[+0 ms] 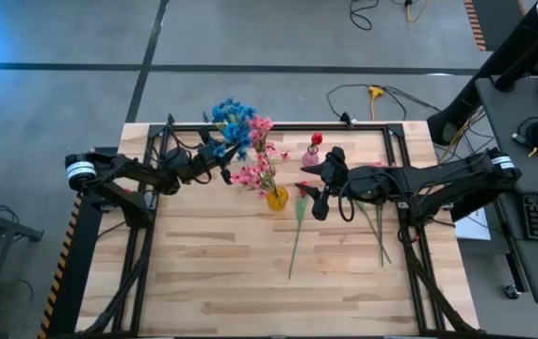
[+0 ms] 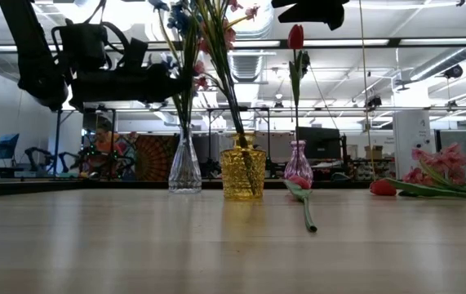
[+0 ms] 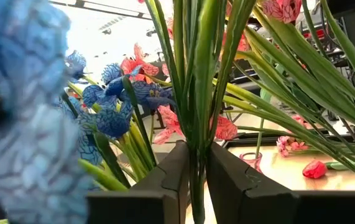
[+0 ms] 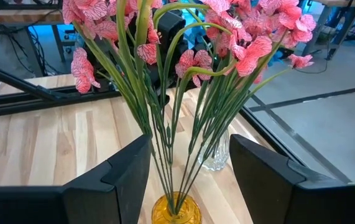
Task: Sort flowers into vase by color
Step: Put the blue flowers into the transparent vase
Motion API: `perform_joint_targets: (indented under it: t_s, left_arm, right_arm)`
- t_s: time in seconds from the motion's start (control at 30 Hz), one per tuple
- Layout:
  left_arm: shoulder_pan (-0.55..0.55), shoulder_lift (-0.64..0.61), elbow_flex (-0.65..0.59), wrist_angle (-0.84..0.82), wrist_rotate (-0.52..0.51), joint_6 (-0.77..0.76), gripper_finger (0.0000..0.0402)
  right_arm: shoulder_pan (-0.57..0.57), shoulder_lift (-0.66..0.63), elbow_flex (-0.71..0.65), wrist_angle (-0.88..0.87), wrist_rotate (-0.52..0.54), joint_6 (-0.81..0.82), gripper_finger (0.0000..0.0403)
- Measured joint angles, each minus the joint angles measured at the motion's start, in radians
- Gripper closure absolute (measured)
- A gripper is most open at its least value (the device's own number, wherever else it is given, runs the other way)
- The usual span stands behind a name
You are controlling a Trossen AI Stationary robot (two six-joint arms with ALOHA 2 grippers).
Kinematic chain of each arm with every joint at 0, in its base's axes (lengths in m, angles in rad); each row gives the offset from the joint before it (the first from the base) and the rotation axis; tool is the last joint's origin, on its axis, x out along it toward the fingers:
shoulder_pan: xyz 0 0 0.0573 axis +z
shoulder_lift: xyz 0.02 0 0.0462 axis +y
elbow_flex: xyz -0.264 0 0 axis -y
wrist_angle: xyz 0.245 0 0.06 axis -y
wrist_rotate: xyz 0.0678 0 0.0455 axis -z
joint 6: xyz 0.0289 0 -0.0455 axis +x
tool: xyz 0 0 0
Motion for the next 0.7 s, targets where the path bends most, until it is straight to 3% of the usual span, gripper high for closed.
perform_joint_targets:
  t_s: [0.7]
  left_arm:
    - [0.0, 0.0, 0.0, -0.004, -0.014, -0.01, 0.0362]
  right_arm:
    - [0.0, 0.0, 0.0, 0.0, 0.0, -0.002, 0.019]
